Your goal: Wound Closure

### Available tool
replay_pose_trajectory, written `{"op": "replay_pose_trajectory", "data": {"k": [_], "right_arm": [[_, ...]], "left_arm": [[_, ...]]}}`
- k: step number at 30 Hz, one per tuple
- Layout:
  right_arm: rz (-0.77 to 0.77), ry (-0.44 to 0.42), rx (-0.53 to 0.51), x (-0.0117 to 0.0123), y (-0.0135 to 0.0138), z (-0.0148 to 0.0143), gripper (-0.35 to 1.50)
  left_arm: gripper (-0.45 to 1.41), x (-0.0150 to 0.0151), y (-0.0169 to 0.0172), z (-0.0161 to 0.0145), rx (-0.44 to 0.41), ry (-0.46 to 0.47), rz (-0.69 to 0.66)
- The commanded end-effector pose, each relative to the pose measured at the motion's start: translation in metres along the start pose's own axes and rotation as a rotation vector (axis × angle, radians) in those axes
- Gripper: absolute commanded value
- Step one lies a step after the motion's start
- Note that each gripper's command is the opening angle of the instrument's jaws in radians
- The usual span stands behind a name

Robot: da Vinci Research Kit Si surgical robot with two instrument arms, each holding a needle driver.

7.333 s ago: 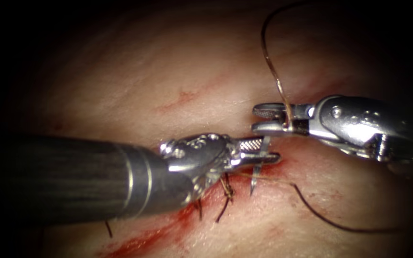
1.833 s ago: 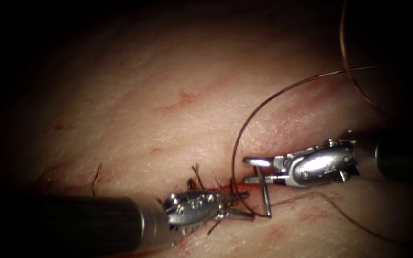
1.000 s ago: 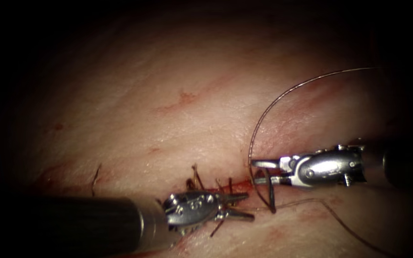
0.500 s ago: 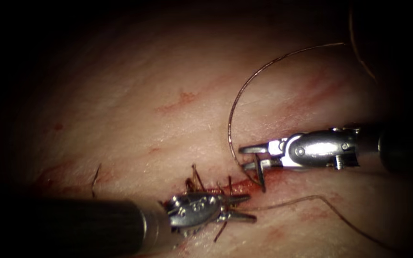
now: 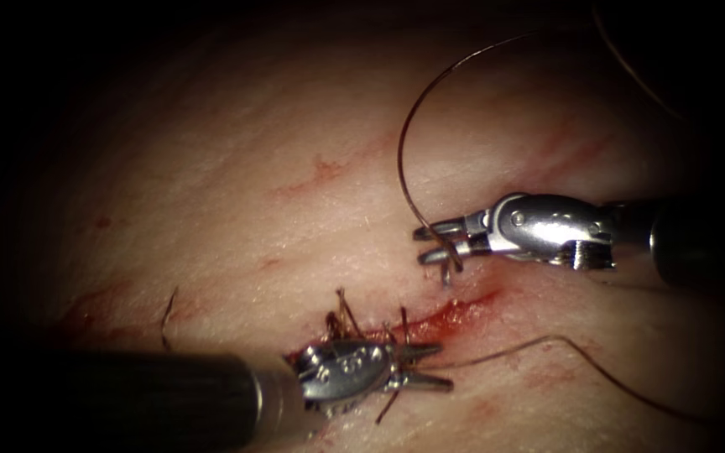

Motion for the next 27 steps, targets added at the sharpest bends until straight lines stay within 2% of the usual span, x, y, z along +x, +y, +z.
{"op": "replay_pose_trajectory", "data": {"k": [1,8,16,23,27], "right_arm": [[0.039,0.007,0.011,0.0005,0.0005,0.0009,-0.35],[0.139,0.023,0.016,0.0023,0.0023,0.0006,-0.35],[0.187,0.021,0.003,0.0017,0.0024,0.0007,-0.35],[0.238,0.043,-0.063,0.0016,0.0035,0.0002,-0.35],[0.280,0.055,-0.110,0.0023,0.0044,-0.0006,-0.35]], "left_arm": [[0.37,-0.0007,0.0002,0.0008,-0.004,-0.001,-0.001],[0.37,-0.0007,0.0002,0.0007,-0.004,-0.002,-0.001],[0.37,-0.0007,0.0002,0.0007,-0.005,-0.002,-0.001],[0.37,-0.0007,0.0002,0.0007,-0.004,-0.002,-0.001],[0.37,-0.0007,0.0002,0.0008,-0.004,-0.002,-0.001]]}}
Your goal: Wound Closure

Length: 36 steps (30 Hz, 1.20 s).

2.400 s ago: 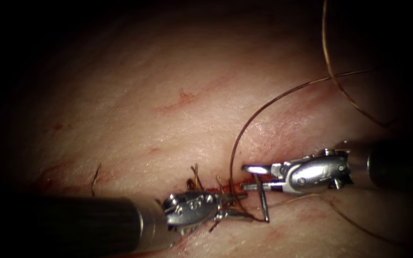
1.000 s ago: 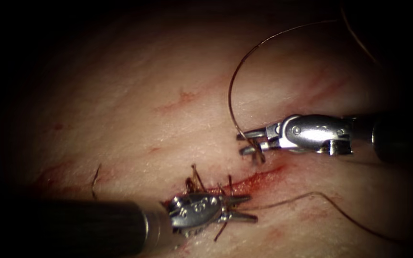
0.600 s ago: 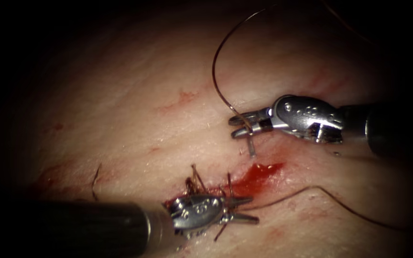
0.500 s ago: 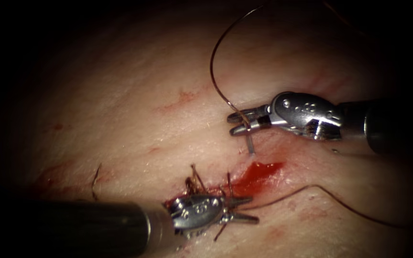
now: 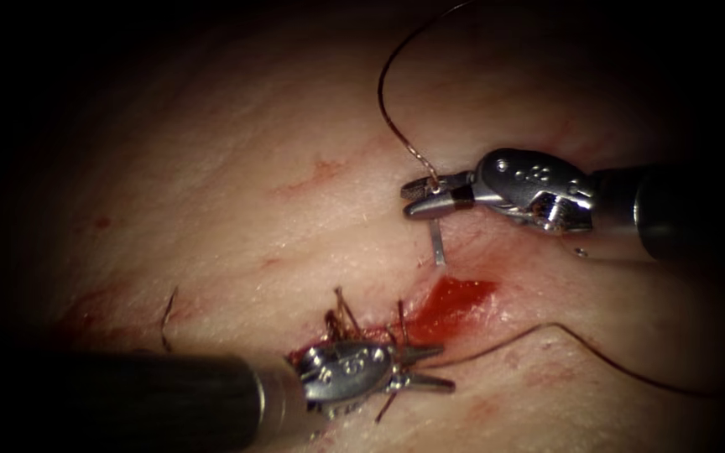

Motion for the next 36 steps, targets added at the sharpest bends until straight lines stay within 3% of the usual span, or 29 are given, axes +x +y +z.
{"op": "replay_pose_trajectory", "data": {"k": [1,11,23,29,36], "right_arm": [[0.008,0.022,-0.014,0.0007,0.0004,0.0001,-0.35],[0.010,0.011,-0.019,0.0012,0.0008,0.0000,-0.35],[-0.050,-0.063,0.024,-0.0033,-0.0005,0.0016,-0.35],[0.108,-0.080,0.037,-0.0019,0.0001,0.0009,-0.35],[0.236,-0.178,0.094,-0.0043,-0.0006,0.0022,-0.35]], "left_arm": [[0.37,-0.0006,0.0001,0.0008,-0.002,-0.001,-0.002],[0.37,-0.0006,0.0002,0.0008,-0.001,-0.001,-0.003],[0.37,-0.0006,0.0002,0.0007,-0.002,-0.001,-0.002],[0.37,-0.0006,0.0003,0.0008,-0.001,-0.001,-0.003],[0.37,-0.0006,0.0002,0.0008,-0.001,-0.001,-0.002]]}}
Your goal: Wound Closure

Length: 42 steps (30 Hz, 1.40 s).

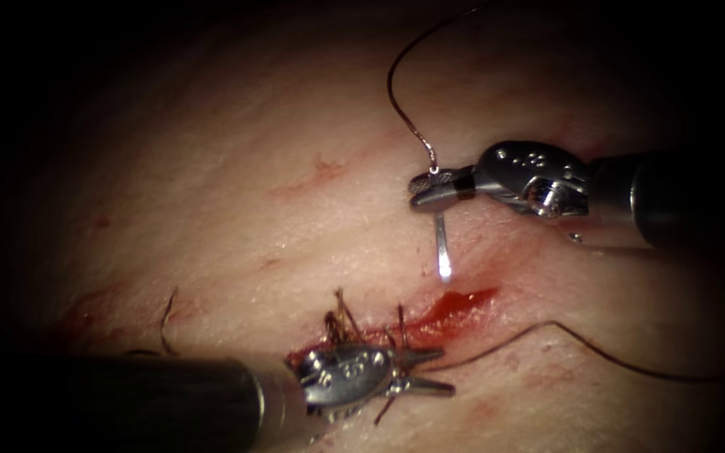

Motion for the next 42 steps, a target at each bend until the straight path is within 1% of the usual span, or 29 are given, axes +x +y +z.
{"op": "replay_pose_trajectory", "data": {"k": [1,2,3,4,8,12,14,18,19,21,23,25,28,30,36,42], "right_arm": [[0.027,-0.013,0.014,-0.0008,0.0003,0.0015,-0.35],[0.057,-0.042,0.025,-0.0015,0.0003,0.0020,-0.35],[0.057,-0.042,0.025,-0.0015,0.0003,0.0020,-0.35],[0.107,-0.065,0.037,-0.0021,0.0003,0.0021,-0.35],[0.137,-0.043,0.018,-0.0013,0.0006,0.0014,-0.35],[0.194,-0.018,0.005,0.0003,0.0007,0.0003,-0.35],[0.232,-0.012,0.005,0.0007,0.0006,0.0001,-0.35],[0.243,-0.013,0.006,0.0006,0.0004,0.0002,-0.35],[0.241,-0.011,0.007,0.0004,0.0004,0.0003,-0.35],[0.241,-0.011,0.007,0.0004,0.0005,0.0003,-0.35],[0.240,-0.012,0.008,0.0003,0.0006,0.0004,-0.35],[0.240,-0.010,0.005,0.0003,0.0007,0.0004,-0.35],[0.240,-0.007,-0.001,0.0003,0.0007,0.0004,-0.35],[0.240,-0.006,-0.004,0.0003,0.0007,0.0004,-0.35],[0.239,-0.001,-0.012,0.0002,0.0007,0.0005,-0.35],[0.239,0.008,-0.016,0.0003,0.0008,0.0006,-0.35]], "left_arm": [[0.37,-0.0005,0.0001,0.0008,-0.003,-0.001,-0.002],[0.37,-0.0005,0.0001,0.0008,-0.003,-0.001,-0.002],[0.37,-0.0005,0.0001,0.0008,-0.003,-0.001,-0.002],[0.37,-0.0005,0.0001,0.0009,-0.002,-0.001,-0.002],[0.37,-0.0006,0.0001,0.0010,-0.003,-0.001,-0.001],[0.37,-0.0008,0.0002,0.0013,-0.003,-0.001,0.000],[0.37,-0.0008,0.0001,0.0014,-0.002,-0.001,0.001],[0.37,-0.0006,-0.0001,0.0013,-0.004,-0.001,-0.001],[0.37,0.0001,-0.0002,0.0009,-0.008,-0.001,-0.006],[0.34,0.0012,-0.0004,0.0002,0.013,0.009,0.001],[0.32,0.0022,-0.0004,-0.0004,0.022,0.038,0.012],[0.26,0.0033,-0.0004,-0.0010,0.028,0.067,0.027],[0.22,0.0043,-0.0005,-0.0011,0.050,0.102,0.043],[0.22,0.0044,-0.0007,-0.0010,0.059,0.115,0.039],[0.09,0.0031,-0.0022,-0.0005,0.088,0.123,0.049],[0.05,0.0021,-0.0020,0.0010,0.070,0.119,0.053]]}}
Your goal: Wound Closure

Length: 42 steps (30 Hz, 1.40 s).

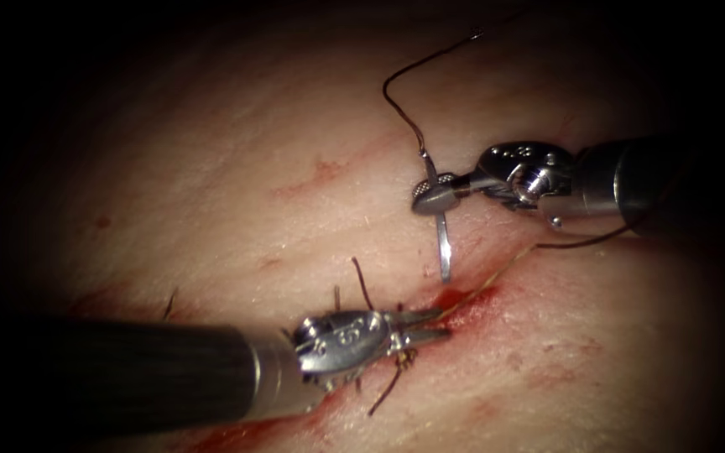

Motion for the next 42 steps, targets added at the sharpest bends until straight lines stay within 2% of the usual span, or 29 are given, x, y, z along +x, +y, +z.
{"op": "replay_pose_trajectory", "data": {"k": [1,11,17,22,26,33,36,42], "right_arm": [[0.000,0.000,0.003,0.0000,0.0004,0.0008,-0.35],[-0.001,0.009,0.001,-0.0001,0.0004,0.0008,-0.35],[-0.003,0.006,0.004,-0.0004,0.0001,0.0007,-0.35],[-0.004,0.004,0.016,-0.0007,-0.0002,0.0008,-0.35],[0.002,-0.005,0.028,-0.0008,-0.0002,0.0008,-0.35],[0.075,-0.068,0.098,-0.0024,0.0003,0.0021,-0.35],[0.107,-0.058,0.141,-0.0028,0.0003,0.0025,-0.35],[0.244,-0.135,0.228,-0.0036,-0.0003,0.0031,-0.35]], "left_arm": [[0.05,-0.0007,0.0004,0.0008,-0.002,-0.006,0.000],[0.07,-0.0012,0.0017,0.0011,-0.003,-0.009,0.000],[0.07,-0.0035,-0.0004,0.0024,-0.002,-0.036,-0.022],[0.05,-0.0041,-0.0015,0.0027,-0.001,-0.040,-0.031],[0.05,-0.0049,-0.0013,0.0030,-0.004,-0.054,-0.031],[0.05,-0.0062,-0.0010,0.0026,-0.010,-0.084,-0.019],[0.04,-0.0063,-0.0009,0.0023,-0.013,-0.085,-0.018],[0.04,-0.0065,-0.0005,0.0016,-0.018,-0.092,-0.016]]}}
